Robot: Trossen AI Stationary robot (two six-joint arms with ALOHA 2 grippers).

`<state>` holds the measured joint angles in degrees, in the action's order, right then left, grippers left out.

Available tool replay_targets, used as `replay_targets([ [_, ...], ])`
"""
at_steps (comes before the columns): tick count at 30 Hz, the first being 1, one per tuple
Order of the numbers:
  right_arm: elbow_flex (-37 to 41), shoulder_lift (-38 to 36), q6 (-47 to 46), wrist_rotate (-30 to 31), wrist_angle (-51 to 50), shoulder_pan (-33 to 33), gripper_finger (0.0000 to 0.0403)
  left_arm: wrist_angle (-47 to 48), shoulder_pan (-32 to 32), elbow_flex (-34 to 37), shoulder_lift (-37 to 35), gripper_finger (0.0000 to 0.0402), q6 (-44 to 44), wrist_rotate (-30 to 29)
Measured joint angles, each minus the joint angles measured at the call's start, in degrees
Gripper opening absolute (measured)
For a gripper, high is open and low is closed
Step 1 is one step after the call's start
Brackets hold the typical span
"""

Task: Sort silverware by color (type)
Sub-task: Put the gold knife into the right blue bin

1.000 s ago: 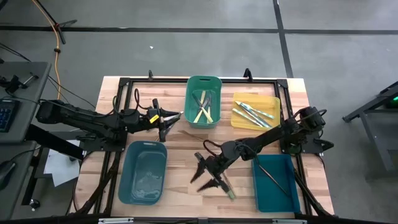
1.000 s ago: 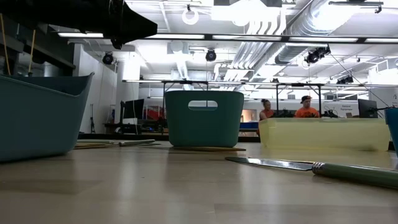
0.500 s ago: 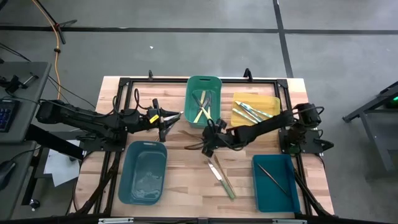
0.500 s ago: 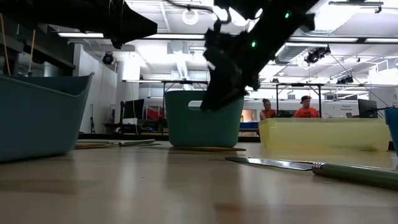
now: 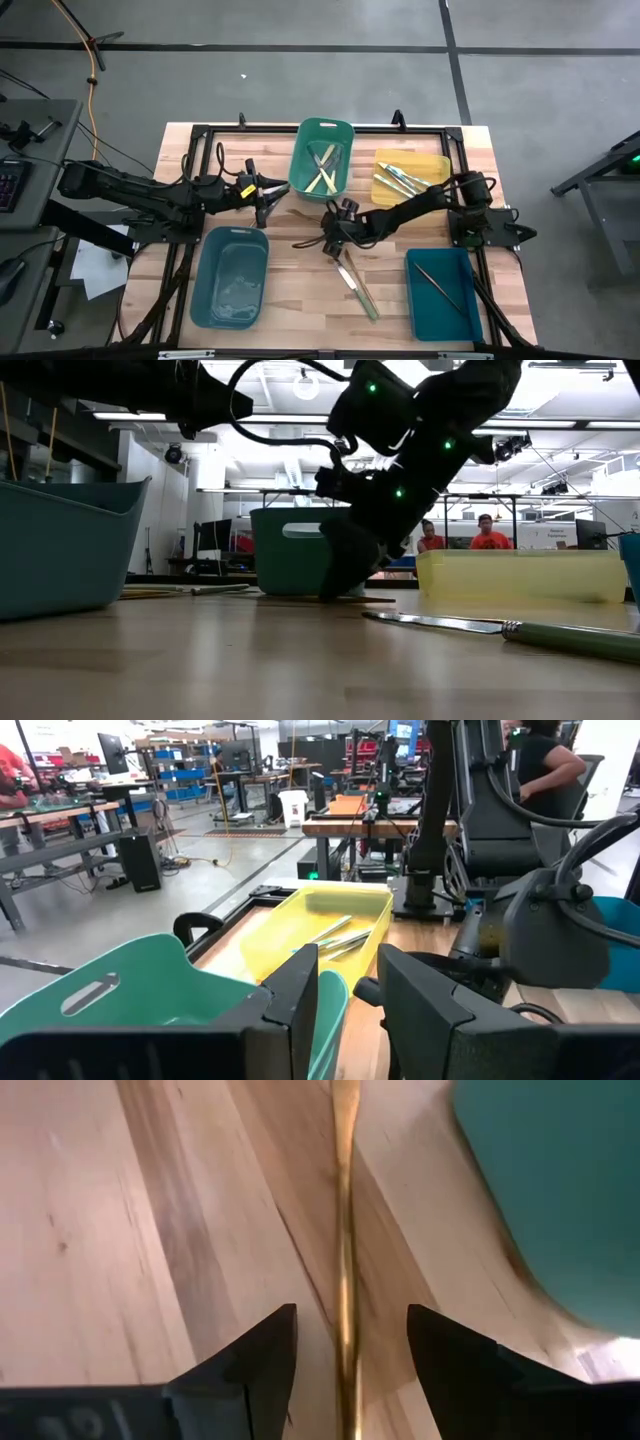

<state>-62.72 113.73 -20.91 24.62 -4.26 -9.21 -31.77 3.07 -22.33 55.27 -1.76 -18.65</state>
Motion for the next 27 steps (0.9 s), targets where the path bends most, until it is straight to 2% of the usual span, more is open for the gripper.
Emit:
replay_targets([
  [8,1.79,-0.13,-4.98,1.23,1.11,-0.32,0.0186,-0.02,0.00,-0.02,0.00,0.0102,0.05,0.00],
  [14,8.43,-0.59,-12.73,-3.93,9.65,0.98,0.0153,0.14,0.00,-0.02,0.00,0.0102,0.14,0.02],
  [22,10.84,-0.32,-10.10,-0.29,13.34,-0.28,0.0089,0.15,0.00,-0.02,0.01,0.0102,0.11,0.02],
  [27,10.88,-0.20,-6.34,1.12,13.30,-1.35,0.0076,0.15,0.00,-0.02,0.00,0.0102,0.09,0.02],
])
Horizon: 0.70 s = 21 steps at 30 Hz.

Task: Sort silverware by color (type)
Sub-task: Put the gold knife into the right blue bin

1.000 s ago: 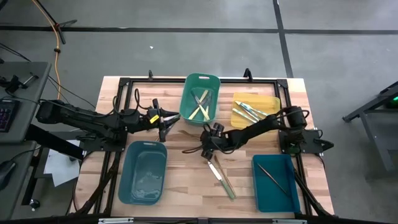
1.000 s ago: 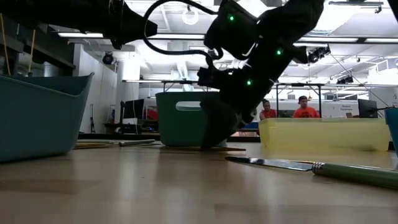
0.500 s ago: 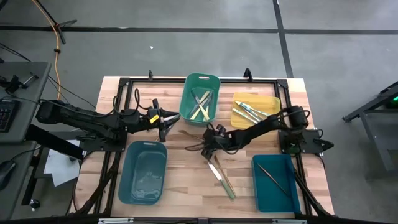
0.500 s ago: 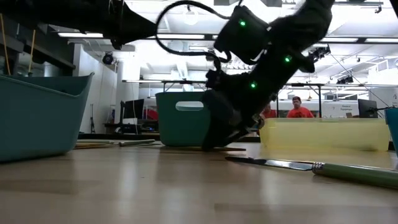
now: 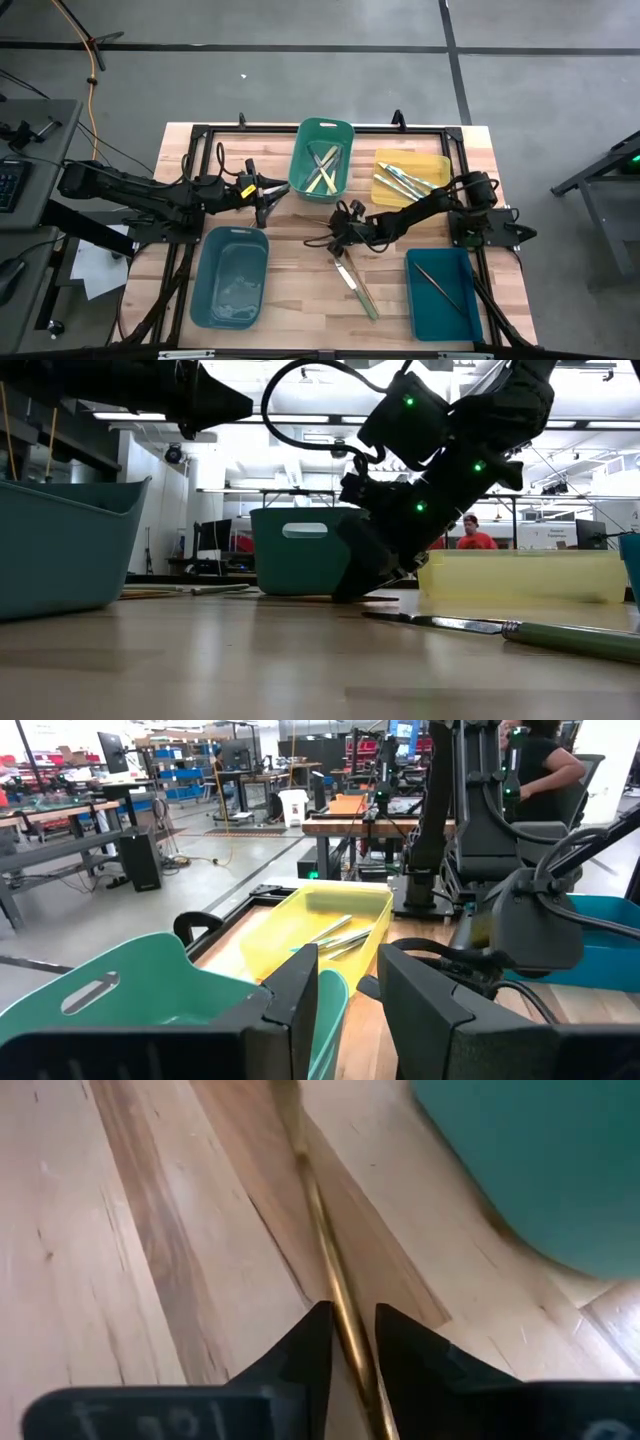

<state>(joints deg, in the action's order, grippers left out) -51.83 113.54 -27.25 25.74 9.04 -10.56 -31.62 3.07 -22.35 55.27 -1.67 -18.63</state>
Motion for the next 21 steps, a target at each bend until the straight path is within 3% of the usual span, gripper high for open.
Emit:
replay_targets([
  [5,0.02,-0.04,-0.30,-1.43,-0.24,0.07,0.0065,0.02,0.00,0.00,0.00,0.0102,-0.02,-0.01],
  [10,0.06,-0.10,-0.11,-1.82,-0.22,0.06,0.0019,0.02,0.00,0.00,0.00,0.0102,-0.02,0.00],
  [21,0.11,-0.11,0.25,-1.74,-0.18,0.04,0.0018,0.04,0.00,0.00,0.00,0.0102,-0.02,0.00],
])
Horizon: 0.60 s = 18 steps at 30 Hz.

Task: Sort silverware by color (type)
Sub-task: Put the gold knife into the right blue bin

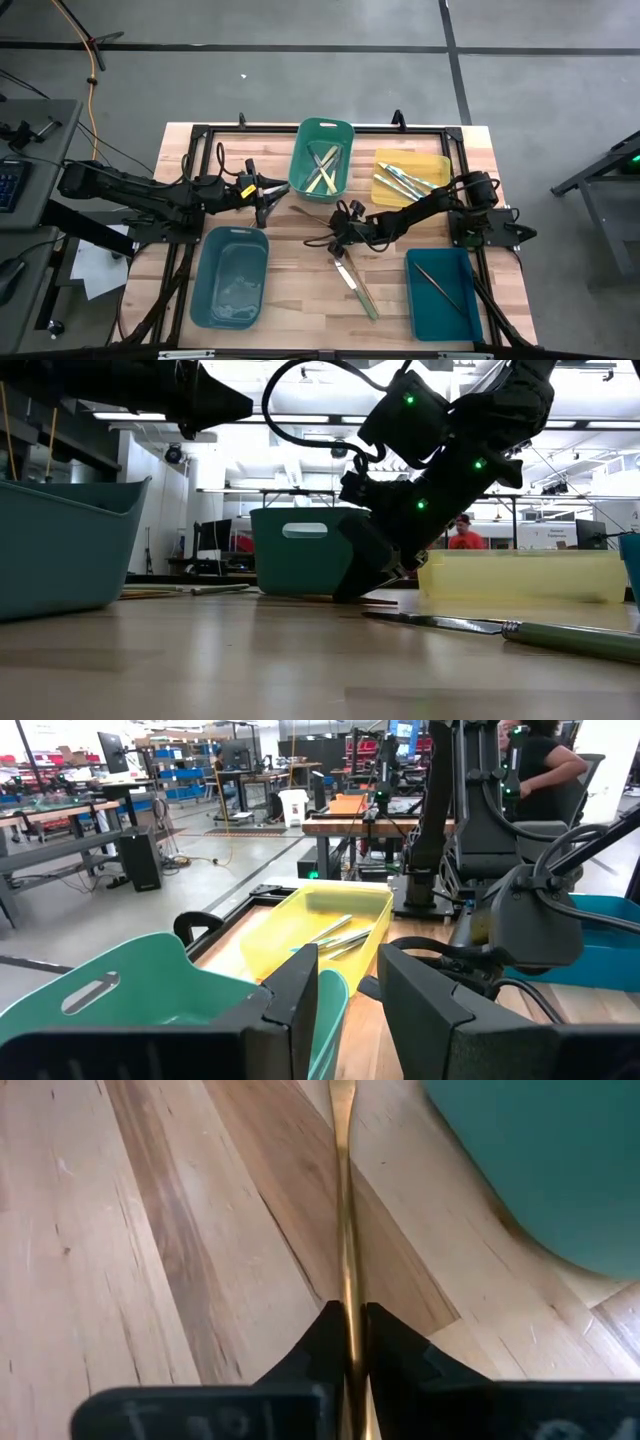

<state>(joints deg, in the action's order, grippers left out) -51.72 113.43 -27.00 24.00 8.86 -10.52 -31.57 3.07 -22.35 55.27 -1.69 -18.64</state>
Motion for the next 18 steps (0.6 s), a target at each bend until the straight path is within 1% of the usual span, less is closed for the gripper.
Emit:
replay_targets([
  [13,0.18,-0.45,0.16,-0.06,0.69,0.00,0.0018,0.00,-0.02,0.00,0.00,0.0102,0.00,0.00],
  [18,0.31,-2.78,2.37,-1.78,0.20,-0.07,0.0018,0.09,-0.02,0.00,0.00,0.0102,0.00,-0.01],
])
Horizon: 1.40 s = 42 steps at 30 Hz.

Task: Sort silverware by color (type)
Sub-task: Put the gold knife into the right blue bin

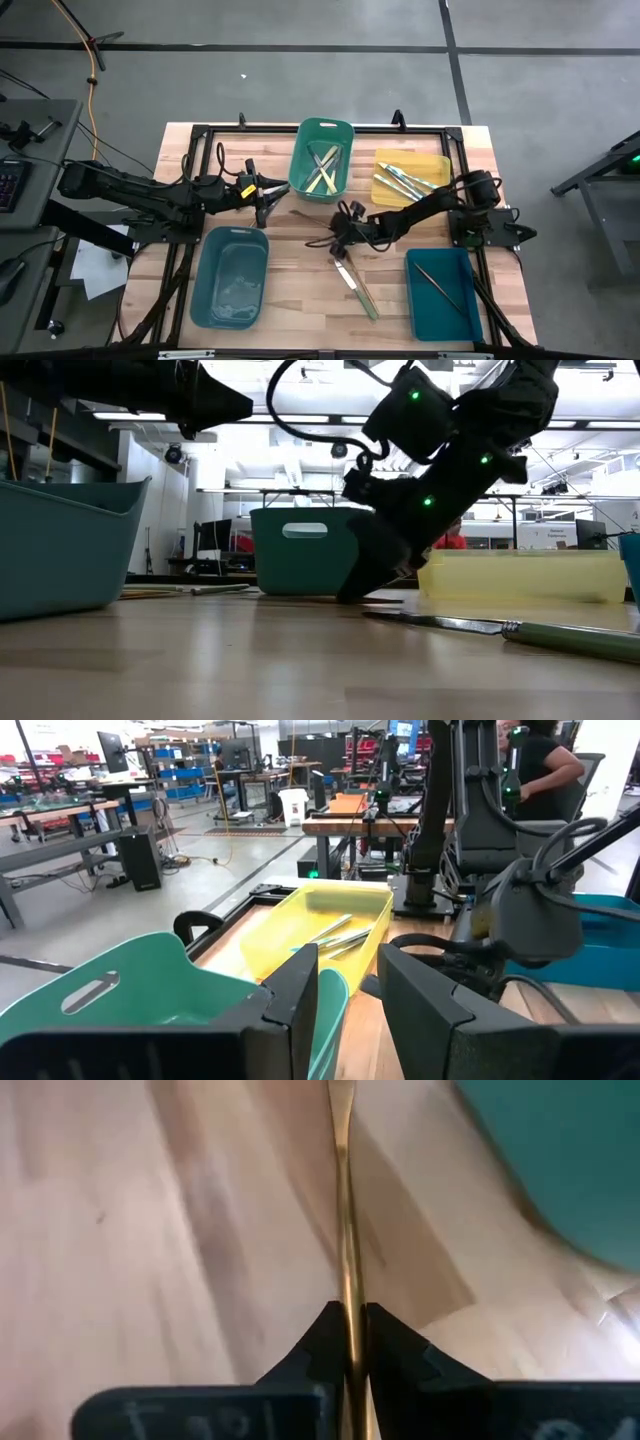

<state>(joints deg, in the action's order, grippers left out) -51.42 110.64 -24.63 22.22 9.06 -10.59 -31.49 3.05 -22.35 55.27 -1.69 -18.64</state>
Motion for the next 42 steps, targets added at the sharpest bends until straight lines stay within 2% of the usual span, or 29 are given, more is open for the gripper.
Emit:
replay_targets([
  [4,0.13,-2.18,1.64,-1.90,-0.81,-0.33,0.0018,0.00,0.00,0.00,0.00,0.0102,-0.01,0.01],
  [17,0.00,-9.29,4.16,-0.69,-1.62,-3.56,0.0018,-0.02,0.01,0.00,0.00,0.0102,-0.02,0.01],
  [26,-0.07,-19.02,2.83,3.66,-15.55,-5.35,0.0016,-0.02,0.02,0.00,0.00,0.0102,0.00,0.01],
  [31,-0.15,-27.09,0.92,9.08,-23.95,-7.63,0.0016,0.01,0.00,0.00,0.00,0.0102,-0.01,0.00],
  [37,-0.17,-35.93,-5.20,21.20,-33.33,-13.72,0.0016,0.18,0.00,0.00,0.01,0.0102,0.00,0.01],
  [42,-0.20,-36.85,-9.79,31.67,-33.93,-20.25,0.0016,-0.31,0.02,0.00,0.00,0.0102,0.51,0.01],
])
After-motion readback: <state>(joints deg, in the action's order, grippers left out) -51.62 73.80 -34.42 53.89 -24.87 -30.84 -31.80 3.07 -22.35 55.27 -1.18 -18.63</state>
